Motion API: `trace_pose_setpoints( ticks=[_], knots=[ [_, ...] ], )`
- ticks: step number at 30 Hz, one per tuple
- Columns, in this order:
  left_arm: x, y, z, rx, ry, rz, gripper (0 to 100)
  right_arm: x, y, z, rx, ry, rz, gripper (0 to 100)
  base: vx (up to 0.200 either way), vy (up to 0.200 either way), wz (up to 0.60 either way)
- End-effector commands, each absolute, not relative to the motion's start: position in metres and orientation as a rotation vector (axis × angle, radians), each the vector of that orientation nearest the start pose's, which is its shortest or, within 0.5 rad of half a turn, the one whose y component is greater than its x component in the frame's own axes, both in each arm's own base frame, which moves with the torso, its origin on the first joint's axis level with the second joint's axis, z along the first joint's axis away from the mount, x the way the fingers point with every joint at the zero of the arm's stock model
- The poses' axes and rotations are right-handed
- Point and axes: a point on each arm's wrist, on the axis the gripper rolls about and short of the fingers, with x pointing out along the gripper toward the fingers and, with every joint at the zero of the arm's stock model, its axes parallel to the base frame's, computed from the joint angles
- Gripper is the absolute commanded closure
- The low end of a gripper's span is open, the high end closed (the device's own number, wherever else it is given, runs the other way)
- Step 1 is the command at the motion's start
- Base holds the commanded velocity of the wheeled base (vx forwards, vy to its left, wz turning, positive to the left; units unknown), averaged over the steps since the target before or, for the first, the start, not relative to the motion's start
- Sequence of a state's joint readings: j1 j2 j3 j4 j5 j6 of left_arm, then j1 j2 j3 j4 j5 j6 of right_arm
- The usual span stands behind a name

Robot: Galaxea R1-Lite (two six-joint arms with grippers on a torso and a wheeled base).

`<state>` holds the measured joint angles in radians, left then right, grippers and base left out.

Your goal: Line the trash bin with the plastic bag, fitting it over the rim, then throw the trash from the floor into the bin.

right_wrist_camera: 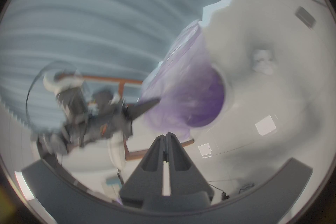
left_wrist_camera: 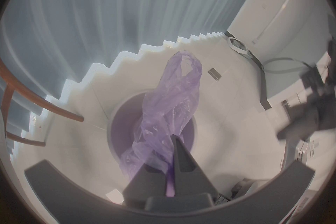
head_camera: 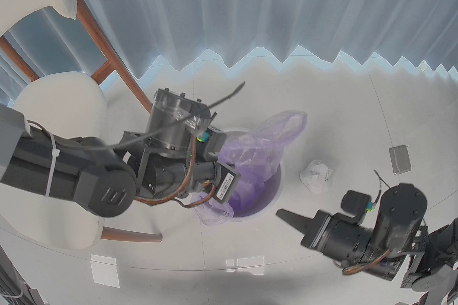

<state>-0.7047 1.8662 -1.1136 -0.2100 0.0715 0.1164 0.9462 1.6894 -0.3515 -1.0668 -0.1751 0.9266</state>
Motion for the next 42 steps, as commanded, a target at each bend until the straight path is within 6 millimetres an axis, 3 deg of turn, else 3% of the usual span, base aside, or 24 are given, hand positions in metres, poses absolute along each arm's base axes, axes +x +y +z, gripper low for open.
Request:
trace_pose_setpoints(
  ticks=[1, 4, 5, 8, 19, 25, 33, 42],
  knots=[
    [0.238, -0.236, 0.141, 0.42, 0.5, -0.733, 100, 0.178, 0.152, 0.139, 1.02, 0.518, 0.355, 100, 0.0, 0.0, 0.0],
    [0.227, -0.233, 0.129, 0.47, 0.526, -0.761, 100, 0.201, 0.147, 0.129, 1.099, 0.552, 0.248, 100, 0.0, 0.0, 0.0],
    [0.225, -0.232, 0.126, 0.475, 0.536, -0.763, 100, 0.206, 0.145, 0.128, 1.1, 0.551, 0.226, 0, 0.0, 0.0, 0.0],
    [0.225, -0.232, 0.125, 0.475, 0.538, -0.76, 100, 0.213, 0.146, 0.136, 1.114, 0.53, 0.224, 0, 0.0, 0.0, 0.0],
    [0.234, -0.234, 0.131, 0.462, 0.516, -0.726, 100, 0.219, 0.152, 0.13, 1.051, 0.695, 0.091, 0, 0.0, 0.0, 0.0],
    [0.236, -0.236, 0.131, 0.46, 0.512, -0.726, 100, 0.223, 0.156, 0.11, 1.014, 0.753, 0.044, 0, 0.0, 0.0, 0.0],
    [0.236, -0.241, 0.132, 0.424, 0.517, -0.724, 100, 0.229, 0.159, 0.098, 0.994, 0.782, 0.016, 0, 0.0, 0.0, 0.0],
    [0.237, -0.239, 0.132, 0.42, 0.519, -0.717, 100, 0.251, 0.176, 0.083, 0.98, 0.798, 0.003, 0, 0.0, 0.0, 0.0]
  ],
)
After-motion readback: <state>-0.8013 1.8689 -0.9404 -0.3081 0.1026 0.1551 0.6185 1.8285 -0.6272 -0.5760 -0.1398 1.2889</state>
